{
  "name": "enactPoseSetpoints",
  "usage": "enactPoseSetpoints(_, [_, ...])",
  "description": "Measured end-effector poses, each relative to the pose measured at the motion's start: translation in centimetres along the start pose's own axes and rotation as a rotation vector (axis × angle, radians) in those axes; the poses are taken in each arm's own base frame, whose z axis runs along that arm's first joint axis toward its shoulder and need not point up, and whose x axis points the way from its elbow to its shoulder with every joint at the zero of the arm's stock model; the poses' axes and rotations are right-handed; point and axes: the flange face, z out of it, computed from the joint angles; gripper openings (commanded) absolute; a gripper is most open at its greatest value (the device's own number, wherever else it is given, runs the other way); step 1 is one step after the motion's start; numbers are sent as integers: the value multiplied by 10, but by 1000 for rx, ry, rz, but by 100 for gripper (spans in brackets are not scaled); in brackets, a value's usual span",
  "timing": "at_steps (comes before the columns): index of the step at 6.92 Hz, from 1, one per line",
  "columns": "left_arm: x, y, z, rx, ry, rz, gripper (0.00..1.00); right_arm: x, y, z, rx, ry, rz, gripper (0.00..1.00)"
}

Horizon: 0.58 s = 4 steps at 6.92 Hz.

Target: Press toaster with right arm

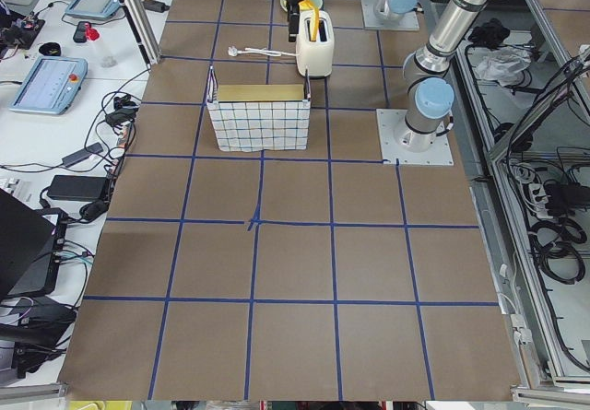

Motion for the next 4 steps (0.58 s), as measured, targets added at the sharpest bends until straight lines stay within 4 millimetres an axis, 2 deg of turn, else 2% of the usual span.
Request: enactPoseSetpoints(4, [0, 0, 0, 0, 0, 0, 100, -13, 6, 0, -50, -89, -4, 100])
